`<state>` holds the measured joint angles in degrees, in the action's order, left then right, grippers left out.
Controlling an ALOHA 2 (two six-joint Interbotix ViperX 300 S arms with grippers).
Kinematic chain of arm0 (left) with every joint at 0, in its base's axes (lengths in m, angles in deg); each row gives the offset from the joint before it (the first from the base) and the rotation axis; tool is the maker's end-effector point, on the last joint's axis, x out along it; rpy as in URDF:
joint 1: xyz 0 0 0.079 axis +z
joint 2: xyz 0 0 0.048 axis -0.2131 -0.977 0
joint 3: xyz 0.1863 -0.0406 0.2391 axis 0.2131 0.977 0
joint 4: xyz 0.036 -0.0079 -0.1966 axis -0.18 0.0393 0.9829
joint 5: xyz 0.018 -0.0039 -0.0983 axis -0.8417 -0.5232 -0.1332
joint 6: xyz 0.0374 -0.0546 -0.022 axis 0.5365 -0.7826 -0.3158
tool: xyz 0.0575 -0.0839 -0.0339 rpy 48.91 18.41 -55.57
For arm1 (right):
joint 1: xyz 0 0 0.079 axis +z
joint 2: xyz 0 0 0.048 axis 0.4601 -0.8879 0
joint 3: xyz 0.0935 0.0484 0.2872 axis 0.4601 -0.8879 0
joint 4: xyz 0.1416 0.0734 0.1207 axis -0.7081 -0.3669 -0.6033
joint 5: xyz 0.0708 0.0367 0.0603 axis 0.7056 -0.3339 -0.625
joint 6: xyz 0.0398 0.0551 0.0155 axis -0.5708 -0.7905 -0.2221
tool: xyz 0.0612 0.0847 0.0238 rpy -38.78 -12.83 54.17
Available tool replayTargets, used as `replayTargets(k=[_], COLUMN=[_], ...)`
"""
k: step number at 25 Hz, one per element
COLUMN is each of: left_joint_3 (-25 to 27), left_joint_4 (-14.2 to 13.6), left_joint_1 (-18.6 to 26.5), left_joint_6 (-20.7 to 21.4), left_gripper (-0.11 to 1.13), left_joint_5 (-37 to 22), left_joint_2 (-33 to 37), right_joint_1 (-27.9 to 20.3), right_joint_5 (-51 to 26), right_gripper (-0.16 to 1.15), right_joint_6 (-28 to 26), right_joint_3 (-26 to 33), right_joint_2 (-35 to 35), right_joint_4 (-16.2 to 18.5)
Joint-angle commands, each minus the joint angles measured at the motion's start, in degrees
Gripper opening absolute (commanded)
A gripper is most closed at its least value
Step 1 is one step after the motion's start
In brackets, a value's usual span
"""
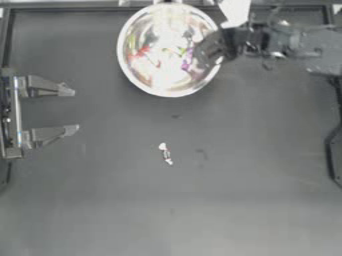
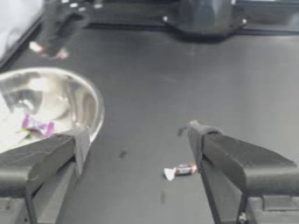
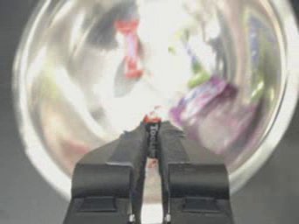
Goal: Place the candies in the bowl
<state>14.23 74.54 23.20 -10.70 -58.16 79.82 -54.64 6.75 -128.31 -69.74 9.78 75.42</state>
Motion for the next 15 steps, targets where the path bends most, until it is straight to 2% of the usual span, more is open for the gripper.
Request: replayTargets(k=[1,6,12,15], left_joint_3=[-0.62,-0.62,-0.62,-0.53], left_joint_4=[0.09,0.09,0.09,0.09], left_joint_1=[0.0,0.0,0.0,0.0], left_joint_6=[-0.09,-0.09,-0.09,-0.09], left_gripper=[0.98,0.98,0.98,0.98], left_joint_5=[0.35,0.44,0.35,0.35], left_joint_2=[-0.35,-0.44,-0.53,-0.53], right_joint_1=[-1.58,-2.99,-3.52,-3.52], right_joint_5=[0.0,-0.26,0.0,0.35], right_gripper=[0.42,0.43,0.46,0.58], right_joint_6=[3.87,10.11,14.94,17.23], right_joint_3=[5.63,11.25,13.97,14.15], right_joint_2=[-2.81,-8.53,-12.13,-12.66], right_joint_4=[-1.58,-4.57,-7.56,-7.82])
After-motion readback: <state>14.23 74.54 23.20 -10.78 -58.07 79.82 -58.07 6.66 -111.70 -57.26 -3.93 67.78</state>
